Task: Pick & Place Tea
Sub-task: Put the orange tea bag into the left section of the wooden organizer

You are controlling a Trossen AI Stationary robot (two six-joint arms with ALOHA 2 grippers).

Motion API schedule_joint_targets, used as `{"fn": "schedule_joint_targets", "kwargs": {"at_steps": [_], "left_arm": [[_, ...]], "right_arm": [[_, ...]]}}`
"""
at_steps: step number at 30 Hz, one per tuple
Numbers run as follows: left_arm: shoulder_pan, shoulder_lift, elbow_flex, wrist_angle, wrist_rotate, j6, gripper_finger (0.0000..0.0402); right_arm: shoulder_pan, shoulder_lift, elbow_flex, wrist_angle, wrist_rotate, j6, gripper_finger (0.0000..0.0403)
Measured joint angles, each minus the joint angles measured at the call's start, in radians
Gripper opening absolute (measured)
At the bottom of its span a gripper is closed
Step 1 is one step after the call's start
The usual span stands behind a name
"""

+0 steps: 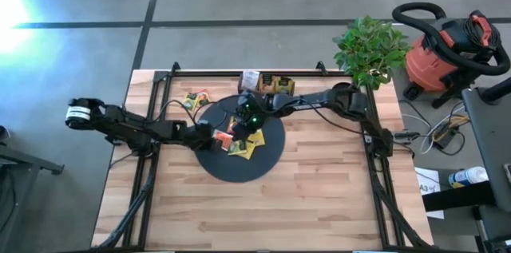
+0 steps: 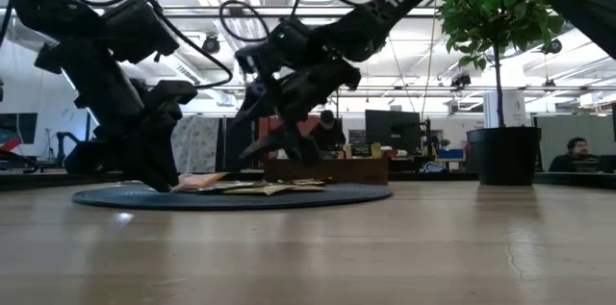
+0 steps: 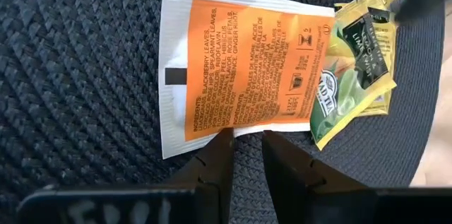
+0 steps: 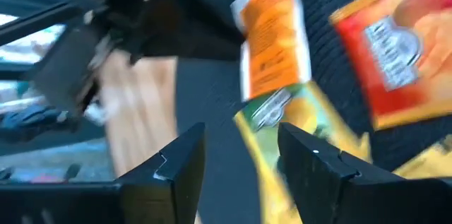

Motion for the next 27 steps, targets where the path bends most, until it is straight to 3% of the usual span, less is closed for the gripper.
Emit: {"fn": "schedule_joint_targets", "kwargs": {"at_steps": [5, 20, 27], "left_arm": [[0.000, 0.000, -0.007, -0.001, -0.022, 0.002, 0.0080], [0.001, 0.025, -0.014, 0.074, -0.064, 0.000, 0.0080], [0.000, 0.062, -0.015, 0.091, -0.052, -0.002, 0.0080]], "right_arm": [[-0.003, 0.035, 0.023, -0.001, 0.111, -0.001, 0.0176], [0.022, 0.117, 0.124, 0.007, 0.116, 0.001, 0.0176], [0.021, 0.134, 0.167, 0.004, 0.189, -0.029, 0.0175]]}}
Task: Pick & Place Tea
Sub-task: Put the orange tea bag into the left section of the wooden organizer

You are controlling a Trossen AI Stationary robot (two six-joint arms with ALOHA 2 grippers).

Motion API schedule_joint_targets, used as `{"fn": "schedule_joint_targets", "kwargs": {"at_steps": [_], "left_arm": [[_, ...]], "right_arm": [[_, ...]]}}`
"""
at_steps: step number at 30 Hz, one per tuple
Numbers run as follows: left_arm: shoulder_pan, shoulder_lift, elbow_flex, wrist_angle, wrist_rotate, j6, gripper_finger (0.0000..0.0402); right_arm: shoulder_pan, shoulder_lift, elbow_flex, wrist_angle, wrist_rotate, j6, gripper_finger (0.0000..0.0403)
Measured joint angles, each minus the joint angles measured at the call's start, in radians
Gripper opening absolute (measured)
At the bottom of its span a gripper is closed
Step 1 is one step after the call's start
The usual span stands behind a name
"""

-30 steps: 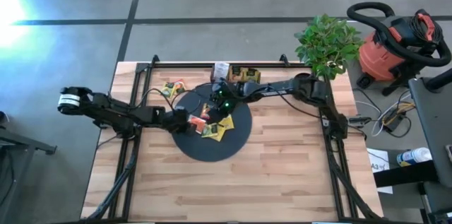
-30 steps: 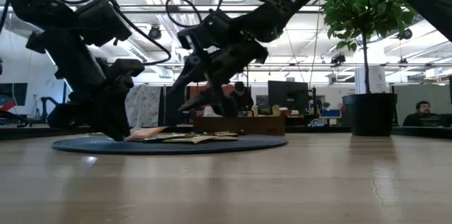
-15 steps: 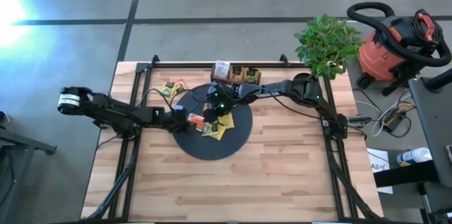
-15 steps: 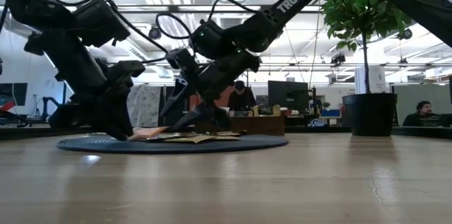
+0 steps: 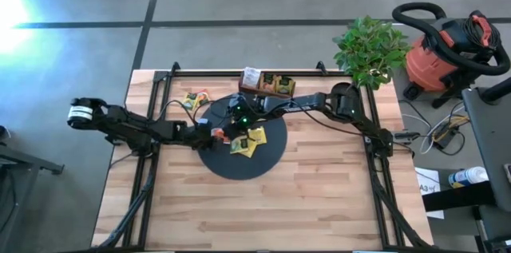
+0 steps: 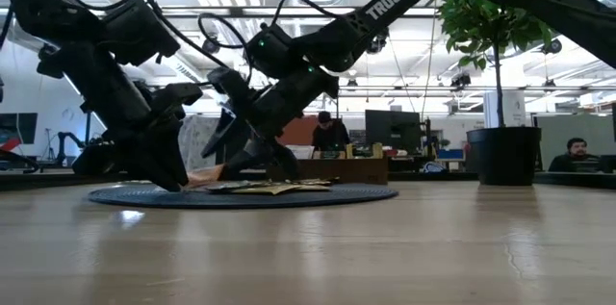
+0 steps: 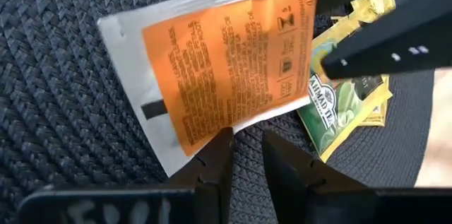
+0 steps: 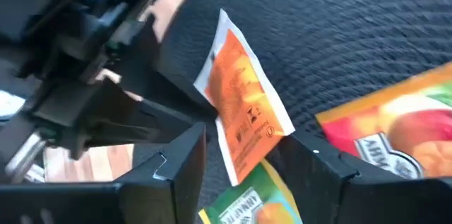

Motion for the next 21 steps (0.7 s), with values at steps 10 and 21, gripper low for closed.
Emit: {"fn": "schedule_joint_targets", "kwargs": {"at_steps": [10, 21], "left_arm": [[-0.001, 0.005, -0.003, 0.155, -0.015, 0.003, 0.0080], [-0.006, -0.170, -0.002, 0.168, 0.116, -0.035, 0.0080]], "right_arm": [[0.016, 0.001, -0.001, -0.012, 0.003, -0.183, 0.0112], [0.014, -0.075, -0.002, -0.024, 0.023, -0.338, 0.0015]]}}
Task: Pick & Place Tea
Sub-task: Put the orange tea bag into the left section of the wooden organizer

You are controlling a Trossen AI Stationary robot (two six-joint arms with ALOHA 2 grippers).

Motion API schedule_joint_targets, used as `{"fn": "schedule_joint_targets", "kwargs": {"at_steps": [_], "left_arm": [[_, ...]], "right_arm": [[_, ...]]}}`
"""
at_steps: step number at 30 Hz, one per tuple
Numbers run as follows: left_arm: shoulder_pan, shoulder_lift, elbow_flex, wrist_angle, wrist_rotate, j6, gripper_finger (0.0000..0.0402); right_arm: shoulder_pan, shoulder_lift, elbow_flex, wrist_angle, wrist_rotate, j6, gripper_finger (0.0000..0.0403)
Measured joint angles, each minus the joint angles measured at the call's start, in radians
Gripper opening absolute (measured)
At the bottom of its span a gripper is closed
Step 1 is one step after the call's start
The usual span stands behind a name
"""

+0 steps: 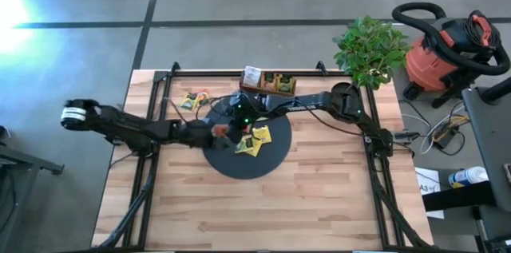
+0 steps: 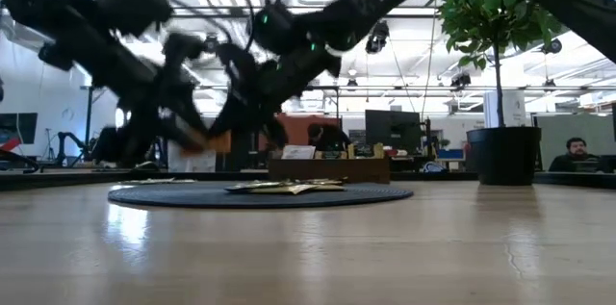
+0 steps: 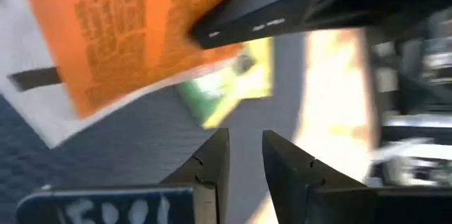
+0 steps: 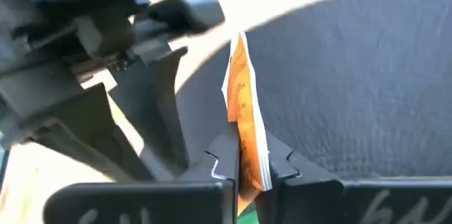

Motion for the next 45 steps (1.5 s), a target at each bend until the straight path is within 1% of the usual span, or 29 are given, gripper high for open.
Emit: {"fn": "schedule_joint_targets", "kwargs": {"at_steps": [3, 4, 6, 8, 10, 13, 14, 15, 16, 17, 18, 19, 21, 23, 25, 28, 31, 34, 36, 38, 41, 43, 45], "left_arm": [[0.000, -0.138, 0.001, -0.039, -0.026, -0.021, 0.0080], [0.000, -0.186, 0.001, -0.070, -0.047, -0.034, 0.0080], [-0.001, -0.286, 0.001, -0.130, -0.107, -0.062, 0.0080], [-0.001, -0.380, 0.001, -0.187, -0.202, -0.089, 0.0080], [0.001, -0.461, 0.001, -0.213, -0.312, -0.126, 0.0080], [0.014, -0.538, 0.002, -0.205, -0.491, -0.187, 0.0080], [0.026, -0.550, 0.002, -0.195, -0.543, -0.213, 0.0080], [0.045, -0.557, 0.002, -0.184, -0.583, -0.242, 0.0080], [0.066, -0.558, 0.002, -0.174, -0.602, -0.274, 0.0080], [0.093, -0.555, 0.002, -0.158, -0.596, -0.306, 0.0080], [0.123, -0.548, 0.002, -0.132, -0.559, -0.329, 0.0080], [0.154, -0.537, 0.002, -0.102, -0.495, -0.333, 0.0080], [0.225, -0.502, 0.002, -0.034, -0.316, -0.339, 0.0080], [0.295, -0.463, 0.002, 0.046, -0.142, -0.387, 0.0080], [0.368, -0.433, 0.002, 0.140, -0.038, -0.412, 0.0080], [0.482, -0.421, 0.003, 0.232, 0.058, -0.415, 0.0080], [0.582, -0.426, 0.007, 0.250, 0.150, -0.443, 0.0080], [0.642, -0.403, 0.030, 0.269, 0.294, -0.459, 0.0080], [0.653, -0.372, 0.056, 0.274, 0.389, -0.473, 0.0080], [0.653, -0.334, 0.089, 0.308, 0.460, -0.478, 0.0080], [0.654, -0.282, 0.143, 0.343, 0.517, -0.485, 0.0080], [0.655, -0.251, 0.174, 0.338, 0.544, -0.486, 0.0080], [0.655, -0.229, 0.202, 0.336, 0.587, -0.486, 0.0080]], "right_arm": [[0.000, -0.053, 0.001, -0.046, 0.033, -0.099, 0.0015], [0.000, -0.071, 0.001, -0.082, 0.062, -0.148, 0.0015], [0.004, -0.108, 0.001, -0.137, 0.159, -0.269, 0.0014], [0.011, -0.142, 0.001, -0.197, 0.286, -0.413, 0.0014], [0.023, -0.168, 0.001, -0.228, 0.449, -0.574, 0.0014], [0.037, -0.188, 0.000, -0.215, 0.695, -0.807, 0.0014], [0.039, -0.189, 0.000, -0.186, 0.771, -0.881, 0.0014], [0.042, -0.189, 0.000, -0.156, 0.834, -0.953, 0.0014], [0.044, -0.189, 0.000, -0.134, 0.889, -1.026, 0.0014], [0.046, -0.189, 0.000, -0.108, 0.930, -1.099, 0.0014], [0.049, -0.189, 0.000, -0.080, 0.957, -1.167, 0.0014], [0.053, -0.190, 0.000, -0.058, 0.975, -1.223, 0.0014], [0.065, -0.205, 0.000, -0.033, 0.983, -1.309, 0.0013], [0.079, -0.235, -0.001, -0.020, 0.981, -1.354, 0.0013], [0.096, -0.269, 0.000, 0.005, 0.978, -1.382, 0.0013], [0.110, -0.321, 0.000, 0.000, 0.986, -1.380, 0.0013], [0.115, -0.360, 0.000, -0.015, 1.032, -1.350, 0.0013], [0.115, -0.389, 0.000, -0.040, 1.013, -1.374, 0.0013], [0.120, -0.393, 0.000, -0.043, 1.004, -1.455, 0.0013], [0.130, -0.391, -0.002, -0.052, 0.993, -1.562, 0.0013], [0.145, -0.389, -0.003, -0.060, 0.955, -1.698, 0.0013], [0.152, -0.389, -0.003, -0.051, 0.953, -1.731, 0.0013], [0.154, -0.390, -0.003, -0.046, 0.977, -1.732, 0.0013]]}}
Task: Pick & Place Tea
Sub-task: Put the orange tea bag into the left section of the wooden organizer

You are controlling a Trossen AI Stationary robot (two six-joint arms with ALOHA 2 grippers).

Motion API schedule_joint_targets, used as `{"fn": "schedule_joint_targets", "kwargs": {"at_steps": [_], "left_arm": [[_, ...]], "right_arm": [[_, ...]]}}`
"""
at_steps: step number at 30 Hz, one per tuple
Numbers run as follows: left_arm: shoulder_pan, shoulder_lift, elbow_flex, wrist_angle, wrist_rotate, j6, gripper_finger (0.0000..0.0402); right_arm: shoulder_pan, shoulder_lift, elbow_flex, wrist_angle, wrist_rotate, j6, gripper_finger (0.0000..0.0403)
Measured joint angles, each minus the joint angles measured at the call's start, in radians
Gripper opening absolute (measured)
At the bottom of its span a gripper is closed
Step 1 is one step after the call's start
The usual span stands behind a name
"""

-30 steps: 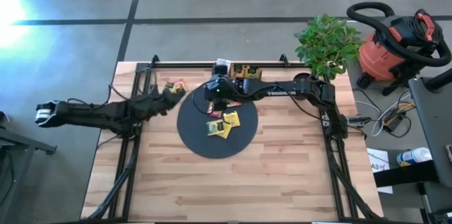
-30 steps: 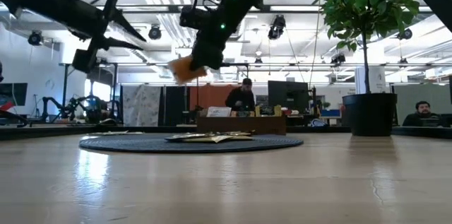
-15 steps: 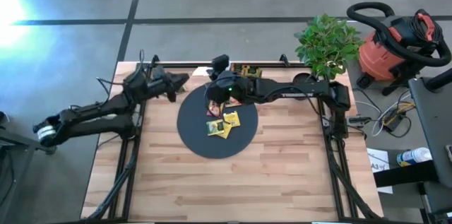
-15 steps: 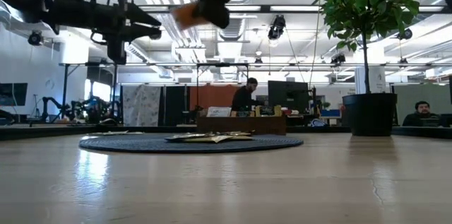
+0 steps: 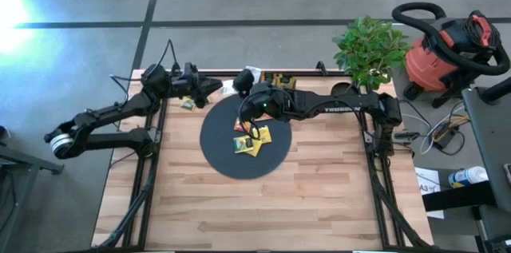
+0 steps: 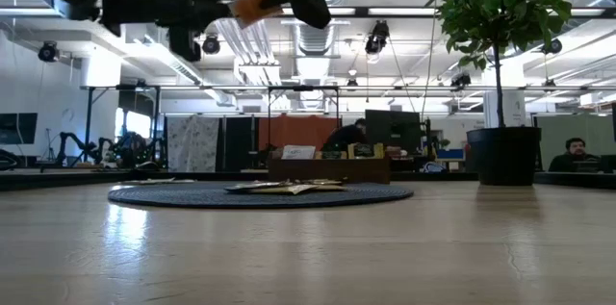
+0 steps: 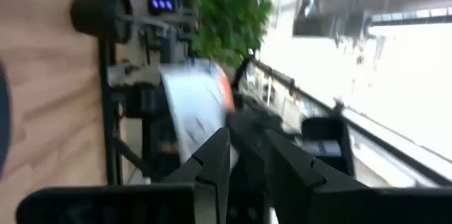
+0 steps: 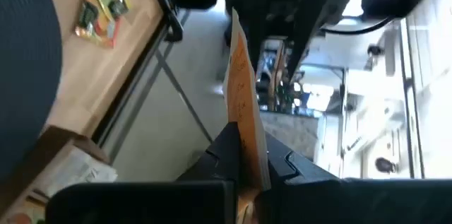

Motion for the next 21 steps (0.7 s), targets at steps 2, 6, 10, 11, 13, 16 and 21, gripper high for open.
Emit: {"fn": "schedule_joint_targets", "kwargs": {"at_steps": [2, 6, 10, 11, 13, 16, 21], "left_arm": [[0.001, 0.014, 0.018, 0.008, 0.044, 0.000, 0.0080], [0.015, 0.033, 0.021, -0.001, 0.058, 0.000, 0.0080], [0.043, 0.049, 0.014, 0.002, 0.057, 0.005, 0.0080], [0.048, 0.056, 0.014, 0.001, 0.056, 0.010, 0.0080], [0.058, 0.066, 0.013, -0.001, 0.054, 0.022, 0.0080], [0.066, 0.080, 0.013, 0.003, 0.055, 0.030, 0.0080], [0.062, 0.095, 0.014, 0.005, 0.061, 0.030, 0.0080]], "right_arm": [[0.002, 0.000, 0.000, 0.006, 0.043, -0.001, 0.0013], [0.007, -0.001, 0.000, 0.010, 0.107, -0.001, 0.0013], [0.020, -0.001, 0.000, 0.010, 0.150, 0.001, 0.0013], [0.023, -0.001, 0.000, 0.010, 0.157, 0.002, 0.0013], [0.030, -0.001, 0.000, 0.010, 0.164, 0.003, 0.0013], [0.034, -0.001, 0.000, 0.010, 0.185, 0.005, 0.0013], [0.033, -0.002, 0.000, 0.014, 0.189, 0.009, 0.0013]]}}
